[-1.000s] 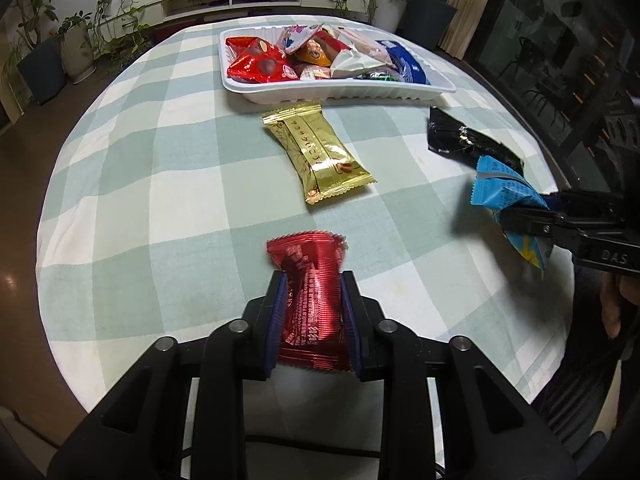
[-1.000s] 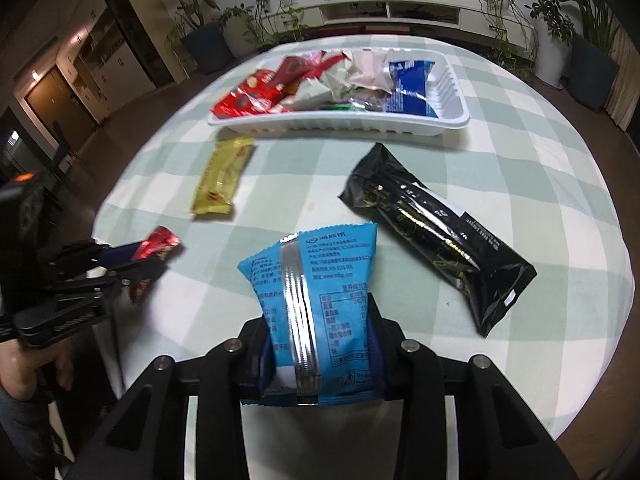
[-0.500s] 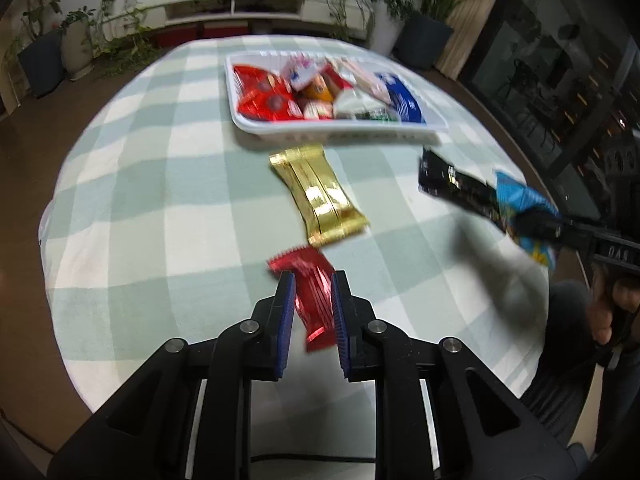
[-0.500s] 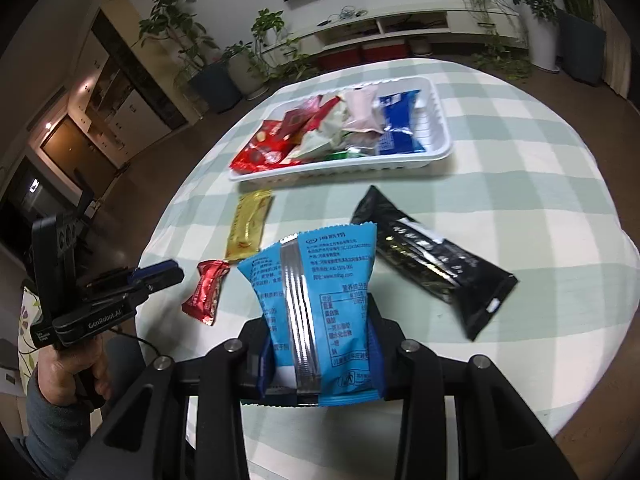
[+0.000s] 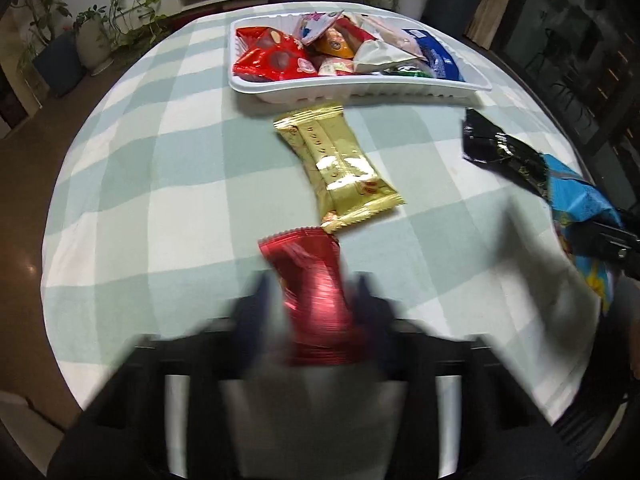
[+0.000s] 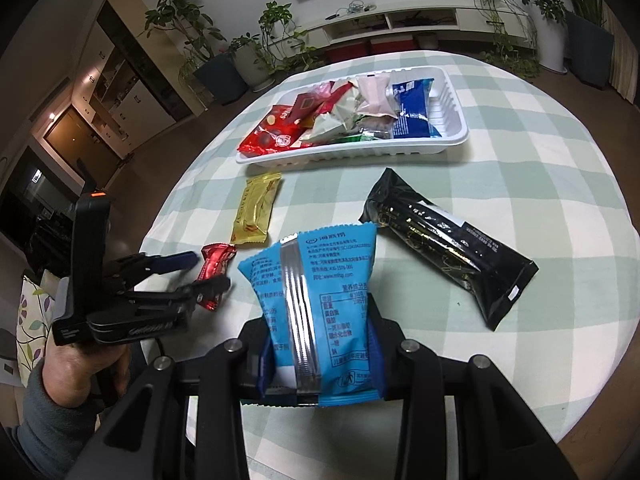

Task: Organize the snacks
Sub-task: 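Lift the red candy and blue packet and carry them toward the tray, then lower the red candy and blue packet into the white tray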

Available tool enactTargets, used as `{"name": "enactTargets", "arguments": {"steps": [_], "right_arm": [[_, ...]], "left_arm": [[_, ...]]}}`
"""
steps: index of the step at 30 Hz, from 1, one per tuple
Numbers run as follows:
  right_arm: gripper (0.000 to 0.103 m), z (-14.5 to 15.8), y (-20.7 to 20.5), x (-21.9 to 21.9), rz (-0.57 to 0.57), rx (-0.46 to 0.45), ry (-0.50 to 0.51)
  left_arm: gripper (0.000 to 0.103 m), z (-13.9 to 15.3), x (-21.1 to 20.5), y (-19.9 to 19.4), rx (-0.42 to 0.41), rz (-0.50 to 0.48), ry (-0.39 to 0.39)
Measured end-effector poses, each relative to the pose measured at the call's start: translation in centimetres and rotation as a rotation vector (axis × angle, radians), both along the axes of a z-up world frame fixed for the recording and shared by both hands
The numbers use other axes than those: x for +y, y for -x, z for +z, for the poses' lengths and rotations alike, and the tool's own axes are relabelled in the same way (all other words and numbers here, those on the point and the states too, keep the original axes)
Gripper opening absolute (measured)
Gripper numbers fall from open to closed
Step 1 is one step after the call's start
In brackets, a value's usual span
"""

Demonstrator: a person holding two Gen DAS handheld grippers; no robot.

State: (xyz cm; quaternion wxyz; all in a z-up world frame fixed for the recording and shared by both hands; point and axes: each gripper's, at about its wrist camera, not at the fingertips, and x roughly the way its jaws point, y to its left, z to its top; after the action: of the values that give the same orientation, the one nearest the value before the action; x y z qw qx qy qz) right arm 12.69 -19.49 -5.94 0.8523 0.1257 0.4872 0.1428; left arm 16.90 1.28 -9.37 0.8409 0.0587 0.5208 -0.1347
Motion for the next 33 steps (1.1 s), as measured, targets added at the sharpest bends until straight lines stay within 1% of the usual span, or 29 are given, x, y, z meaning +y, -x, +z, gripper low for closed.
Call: {"name": "enactTargets", "arguments": {"steps": [4,6,7,8,14,16,19,24,26,30,33], "right_arm": [[0.039,0.0,0.0,0.0,-0.003,0.002,-0.001],[0.039,0.1,0.1,0.1,-0.005,0.002,-0.004],[0.039,0.2,0.2,0.1,-0.006,-0.001,-0.006],[0.039,0.1,0.4,0.2,-0.007,-0.003,-0.007],[0.039,0.7,0.9,-0.4,-0.023,-0.024,-0.007],[0.039,0.9,0.8,-0.8,-0.031,-0.028,-0.014],[0.039,1.3,0.5,-1.4,-0.042,-0.035,-0.025],[0.039,2.5,-0.4,-3.0,-0.079,-0.056,-0.03],[0.039,3.5,-1.0,-3.9,-0.101,-0.076,-0.019],[0.039,5.7,-3.1,-5.7,-0.141,-0.123,-0.009],[0.039,7.4,-5.4,-6.8,-0.169,-0.162,-0.011]], "left_arm": [[0.022,-0.1,0.2,0.2,-0.01,-0.043,0.001],[0.02,0.1,0.4,0.5,-0.019,-0.05,0.02],[0.017,0.4,0.5,0.7,-0.027,-0.05,0.033],[0.017,0.7,0.6,0.8,-0.034,-0.048,0.042],[0.017,2.9,2.6,1.2,-0.053,-0.021,0.128],[0.017,3.9,3.3,1.2,-0.058,-0.016,0.182],[0.017,5.4,3.7,0.8,-0.072,-0.018,0.228],[0.017,8.6,4.4,-1.7,-0.114,-0.014,0.287],[0.017,9.8,4.3,-3.0,-0.137,-0.015,0.288],[0.017,12.2,3.5,-7.2,-0.172,-0.027,0.3],[0.017,13.3,2.7,-10.9,-0.185,-0.031,0.305]]}}
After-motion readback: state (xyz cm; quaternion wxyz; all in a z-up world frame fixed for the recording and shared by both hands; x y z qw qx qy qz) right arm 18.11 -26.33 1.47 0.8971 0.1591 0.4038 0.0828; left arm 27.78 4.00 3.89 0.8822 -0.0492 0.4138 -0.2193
